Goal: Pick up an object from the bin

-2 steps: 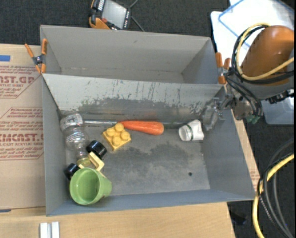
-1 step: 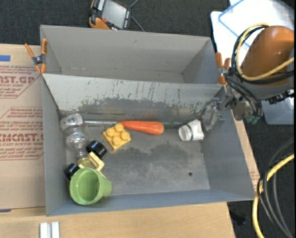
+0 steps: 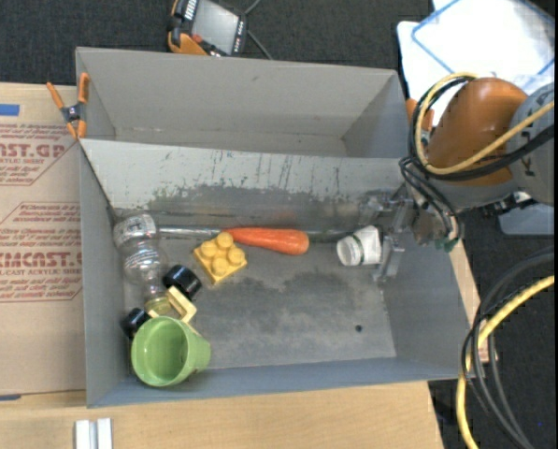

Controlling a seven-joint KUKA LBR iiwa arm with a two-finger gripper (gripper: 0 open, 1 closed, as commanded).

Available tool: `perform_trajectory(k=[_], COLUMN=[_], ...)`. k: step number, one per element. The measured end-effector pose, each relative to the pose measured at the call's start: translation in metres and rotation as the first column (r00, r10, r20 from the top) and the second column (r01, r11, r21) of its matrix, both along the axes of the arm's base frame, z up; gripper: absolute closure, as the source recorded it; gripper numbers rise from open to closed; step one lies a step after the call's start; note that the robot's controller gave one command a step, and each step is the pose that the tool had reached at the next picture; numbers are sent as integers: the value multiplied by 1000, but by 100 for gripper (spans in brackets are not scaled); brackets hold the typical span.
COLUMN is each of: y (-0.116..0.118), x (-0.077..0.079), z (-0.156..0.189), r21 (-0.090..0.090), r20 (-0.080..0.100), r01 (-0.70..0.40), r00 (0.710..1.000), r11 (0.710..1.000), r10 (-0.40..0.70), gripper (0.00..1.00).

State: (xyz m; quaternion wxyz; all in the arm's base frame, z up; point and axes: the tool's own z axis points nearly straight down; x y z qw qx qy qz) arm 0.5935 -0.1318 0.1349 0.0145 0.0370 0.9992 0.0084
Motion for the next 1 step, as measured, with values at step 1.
perform_trajectory(k=[1], y=[0], x=[1], z=[1], r21=[-1], r20=[3], r01=[0], r00=[1000], r11=[1000], r10=[0], gripper=[0])
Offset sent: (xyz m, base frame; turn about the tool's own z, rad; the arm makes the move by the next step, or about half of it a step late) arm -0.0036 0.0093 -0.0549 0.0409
